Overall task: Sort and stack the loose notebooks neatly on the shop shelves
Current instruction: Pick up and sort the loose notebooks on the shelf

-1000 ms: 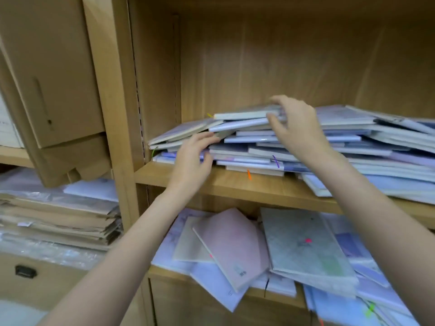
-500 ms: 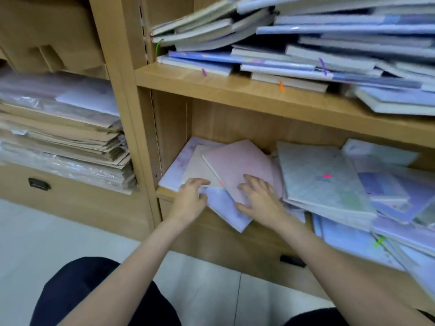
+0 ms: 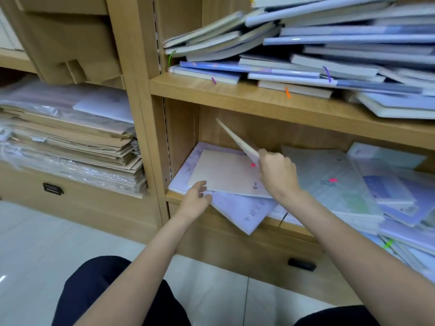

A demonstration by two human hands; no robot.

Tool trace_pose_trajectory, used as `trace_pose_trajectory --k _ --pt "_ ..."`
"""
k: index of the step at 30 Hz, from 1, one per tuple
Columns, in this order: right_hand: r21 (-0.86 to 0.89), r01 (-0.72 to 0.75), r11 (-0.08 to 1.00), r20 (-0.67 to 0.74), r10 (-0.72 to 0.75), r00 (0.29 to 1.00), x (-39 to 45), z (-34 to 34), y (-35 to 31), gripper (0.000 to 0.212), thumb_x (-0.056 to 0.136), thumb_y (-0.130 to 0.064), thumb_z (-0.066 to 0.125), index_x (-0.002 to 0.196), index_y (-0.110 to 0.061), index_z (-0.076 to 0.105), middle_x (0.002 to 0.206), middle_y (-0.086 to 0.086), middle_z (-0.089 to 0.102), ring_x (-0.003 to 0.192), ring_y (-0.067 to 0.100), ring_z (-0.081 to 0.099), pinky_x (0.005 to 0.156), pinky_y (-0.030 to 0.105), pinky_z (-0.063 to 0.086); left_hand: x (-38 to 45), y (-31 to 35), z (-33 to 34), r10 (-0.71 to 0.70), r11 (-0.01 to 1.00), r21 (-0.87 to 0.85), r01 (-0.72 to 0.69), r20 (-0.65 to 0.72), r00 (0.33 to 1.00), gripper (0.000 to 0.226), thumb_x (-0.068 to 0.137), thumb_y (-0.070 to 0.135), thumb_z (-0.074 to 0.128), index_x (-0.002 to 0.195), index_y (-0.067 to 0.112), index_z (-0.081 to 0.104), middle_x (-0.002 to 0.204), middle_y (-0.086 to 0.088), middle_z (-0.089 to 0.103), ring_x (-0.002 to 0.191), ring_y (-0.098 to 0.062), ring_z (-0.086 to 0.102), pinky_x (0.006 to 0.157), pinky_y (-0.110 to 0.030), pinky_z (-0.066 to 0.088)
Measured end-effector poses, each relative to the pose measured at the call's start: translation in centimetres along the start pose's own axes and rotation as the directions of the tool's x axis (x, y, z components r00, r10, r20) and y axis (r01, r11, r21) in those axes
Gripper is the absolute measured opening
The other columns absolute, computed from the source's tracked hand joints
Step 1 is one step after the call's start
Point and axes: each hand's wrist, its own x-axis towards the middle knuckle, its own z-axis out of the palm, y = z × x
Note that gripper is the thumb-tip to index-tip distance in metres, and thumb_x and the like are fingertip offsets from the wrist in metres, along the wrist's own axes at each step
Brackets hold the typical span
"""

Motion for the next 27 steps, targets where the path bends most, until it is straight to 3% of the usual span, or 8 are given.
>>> trace_pose_trajectory --k 5,9,11,14,16,21,24,27 --pt "0.391 0.036 0.92 -0.112 0.009 0.994 0.2 -4.1 -1.5 0.024 0.096 -0.014 0.045 0.116 -0.005 0.056 0.105 0.02 0.064 0.1 0.04 0.057 0.073 0.037 0.042 -1.6 2.4 0.2 0.026 0.97 -0.244 -0.024 0.004 1.0 0.067 0.093 0.022 0.055 0.148 0.022 0.015 0.14 -0.006 0.039 0.128 -0.023 0.041 0.098 -0.031 0.035" --pt "0.825 -0.158 0.542 0.076 0.17 0.983 -1.6 -4.3 -0.7 0.019 0.092 -0.011 0.054 0.107 -0.008 0.065 0.109 0.009 0.065 0.108 0.026 0.058 0.082 0.032 0.042 -3.2 1.4 -0.7 -0.048 0.83 -0.547 0.107 0.12 0.992 0.074 0.089 0.012 0.059 0.144 0.035 0.016 0.128 0.001 0.056 0.111 -0.027 0.057 0.081 -0.039 0.051" --pt "0.857 -0.251 0.45 0.164 0.223 0.961 -3.1 -3.2 0.1 0.019 0.093 -0.01 0.053 0.109 -0.01 0.062 0.108 0.006 0.063 0.107 0.026 0.059 0.079 0.034 0.047 -3.8 0.0 -1.0 -0.086 0.858 -0.5 0.118 0.087 0.992 0.073 0.087 -0.002 0.056 0.143 0.03 0.021 0.122 -0.009 0.059 0.105 -0.029 0.059 0.073 -0.036 0.052" --pt "0.798 -0.421 0.431 0.401 0.141 0.905 -4.7 -1.7 1.5 0.052 0.09 -0.009 0.058 0.138 -0.012 0.039 0.119 -0.001 0.05 0.107 0.026 0.057 0.059 0.025 0.05 -4.0 -1.0 -0.7 -0.127 0.907 -0.402 0.123 0.017 0.992 0.072 0.086 -0.007 0.057 0.146 0.014 0.025 0.134 -0.014 0.049 0.117 -0.032 0.053 0.094 -0.043 0.048" --pt "0.785 -0.504 0.359 0.494 0.127 0.86 -5.5 -0.8 2.5 0.063 0.087 0.0 0.059 0.143 -0.013 0.033 0.117 -0.001 0.047 0.102 0.027 0.058 0.069 0.035 0.056 -3.5 -0.7 0.1 -0.1 0.932 -0.35 0.095 0.004 0.995 0.069 0.085 -0.007 0.059 0.145 0.01 0.029 0.136 -0.012 0.046 0.12 -0.031 0.05 0.101 -0.046 0.043" --pt "0.917 -0.392 0.074 0.342 0.361 0.868 -7.1 0.5 7.2 0.051 0.085 0.012 0.048 0.12 -0.025 0.052 0.116 0.009 0.06 0.101 0.027 0.059 0.08 0.045 0.051 -1.7 2.5 2.9 0.09 0.956 -0.284 -0.078 0.029 0.996 0.056 0.088 -0.002 0.056 0.14 0.009 0.039 0.136 -0.005 0.048 0.116 -0.022 0.053 0.088 -0.027 0.052" --pt "0.934 -0.271 0.232 0.111 0.532 0.839 -7.2 -0.1 10.8 0.052 0.086 0.008 0.05 0.127 -0.023 0.05 0.12 0.002 0.058 0.113 0.027 0.056 0.09 0.043 0.045 0.0 4.5 5.1 0.205 0.974 -0.099 -0.202 0.022 0.978 0.05 0.091 -0.001 0.052 0.139 0.005 0.038 0.132 -0.008 0.049 0.105 -0.019 0.053 0.07 -0.016 0.047" --pt "0.735 -0.393 0.552 -0.029 0.606 0.795 -7.3 -0.1 14.2 0.052 0.088 0.001 0.054 0.137 -0.006 0.039 0.131 0.014 0.053 0.12 0.03 0.05 0.092 0.033 0.037 1.3 4.5 7.4 0.18 0.97 0.145 -0.193 0.102 0.978 0.056 0.089 0.01 0.06 0.139 0.006 0.036 0.135 -0.014 0.047 0.116 -0.027 0.051 0.088 -0.026 0.041"
